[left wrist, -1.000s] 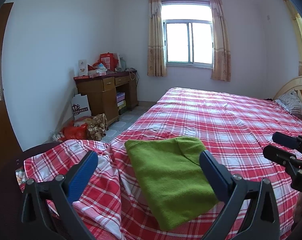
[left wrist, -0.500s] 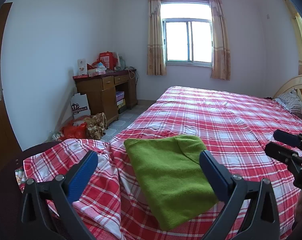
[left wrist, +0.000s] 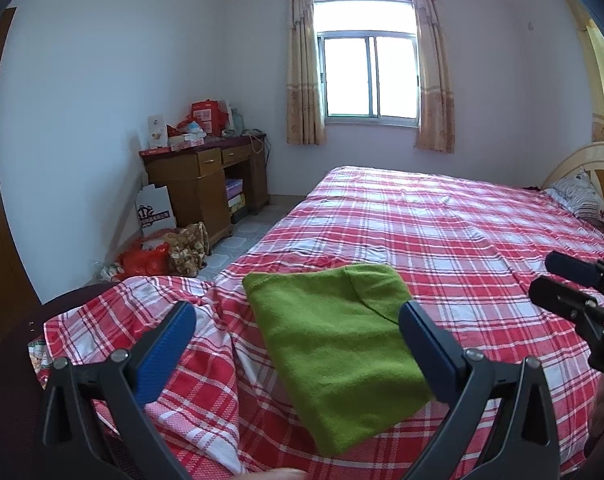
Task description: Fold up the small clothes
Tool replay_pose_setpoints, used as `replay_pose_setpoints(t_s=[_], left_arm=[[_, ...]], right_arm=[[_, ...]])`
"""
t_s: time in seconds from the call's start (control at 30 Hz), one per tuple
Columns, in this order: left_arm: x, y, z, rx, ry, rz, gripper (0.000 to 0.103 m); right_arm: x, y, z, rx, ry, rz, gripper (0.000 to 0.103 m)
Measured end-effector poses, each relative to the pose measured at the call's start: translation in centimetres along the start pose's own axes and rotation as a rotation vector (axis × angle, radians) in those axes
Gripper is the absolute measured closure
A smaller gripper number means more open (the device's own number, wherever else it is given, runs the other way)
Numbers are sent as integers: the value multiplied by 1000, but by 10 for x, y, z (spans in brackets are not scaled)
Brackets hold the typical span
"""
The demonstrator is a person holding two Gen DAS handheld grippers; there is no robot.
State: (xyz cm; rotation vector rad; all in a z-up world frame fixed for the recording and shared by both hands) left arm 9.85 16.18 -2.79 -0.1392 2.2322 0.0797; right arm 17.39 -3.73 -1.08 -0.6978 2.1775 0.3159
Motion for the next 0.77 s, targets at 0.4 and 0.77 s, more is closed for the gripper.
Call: replay_pose_setpoints(t_s=[0.4, 0.77], left_arm=[[-1, 0, 1, -24, -3, 0, 0], [1, -1, 5, -37, -1, 13, 0]], right_arm=[[0, 1, 0, -2, 0, 2, 42], [4, 3, 0, -4, 4, 5, 42]])
Point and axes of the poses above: each gripper's, at about its wrist camera, not at the fingertips, and z roughly the way its jaws point, y to its left, x to its underside, the point moved 1 cm from there along z, roughly the way its jaws point, and after that the axes turned 14 degrees about y, right-handed, at the moved point
